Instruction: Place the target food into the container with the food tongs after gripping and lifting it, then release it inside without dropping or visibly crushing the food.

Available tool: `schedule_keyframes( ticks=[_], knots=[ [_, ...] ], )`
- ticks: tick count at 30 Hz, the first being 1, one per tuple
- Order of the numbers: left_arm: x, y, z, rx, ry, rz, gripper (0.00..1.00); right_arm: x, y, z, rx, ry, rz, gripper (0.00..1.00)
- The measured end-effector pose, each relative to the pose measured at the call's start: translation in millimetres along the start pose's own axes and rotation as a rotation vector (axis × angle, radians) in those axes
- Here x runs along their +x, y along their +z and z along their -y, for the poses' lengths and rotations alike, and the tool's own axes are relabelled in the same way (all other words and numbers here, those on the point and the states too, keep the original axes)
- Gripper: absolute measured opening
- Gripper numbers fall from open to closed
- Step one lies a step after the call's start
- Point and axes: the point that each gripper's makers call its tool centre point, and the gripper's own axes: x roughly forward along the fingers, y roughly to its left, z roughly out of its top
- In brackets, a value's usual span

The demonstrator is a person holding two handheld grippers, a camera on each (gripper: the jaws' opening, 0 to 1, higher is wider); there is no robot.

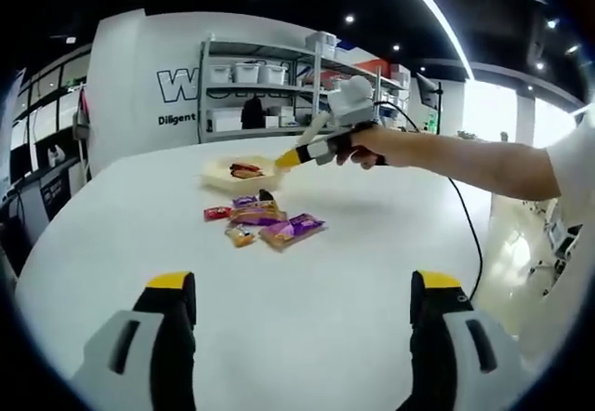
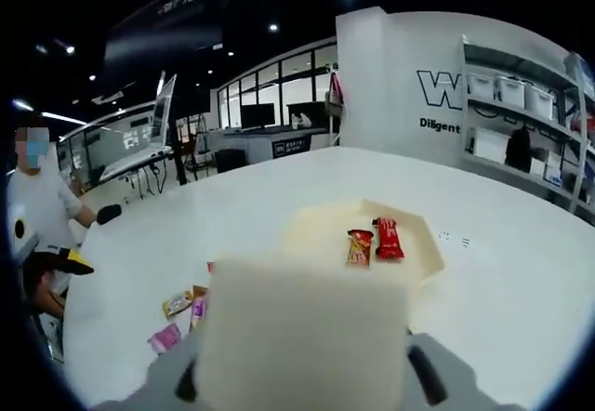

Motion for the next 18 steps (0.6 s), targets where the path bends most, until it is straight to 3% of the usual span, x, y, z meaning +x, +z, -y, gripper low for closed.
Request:
schedule_keyframes(
  ticks=[5, 15, 18],
  knots=[
    [1.4, -2.8, 5.2, 0.004, -0.009, -0.005, 0.94, -8.9, -6.9, -12.7, 0.025, 0.04, 0.001, 0.22],
    [-0.3, -8.6, 12.7, 0.006, -0.022, -0.013, 0.94, -22.4, -20.0, -44.5, -0.016, 0.102, -0.007, 0.22],
    [-2.7, -10.1, 13.8, 0.005, -0.023, -0.013, 0.94, -24.5, -25.1, -59.8, -0.026, 0.167, -0.021, 0.23]
  ],
)
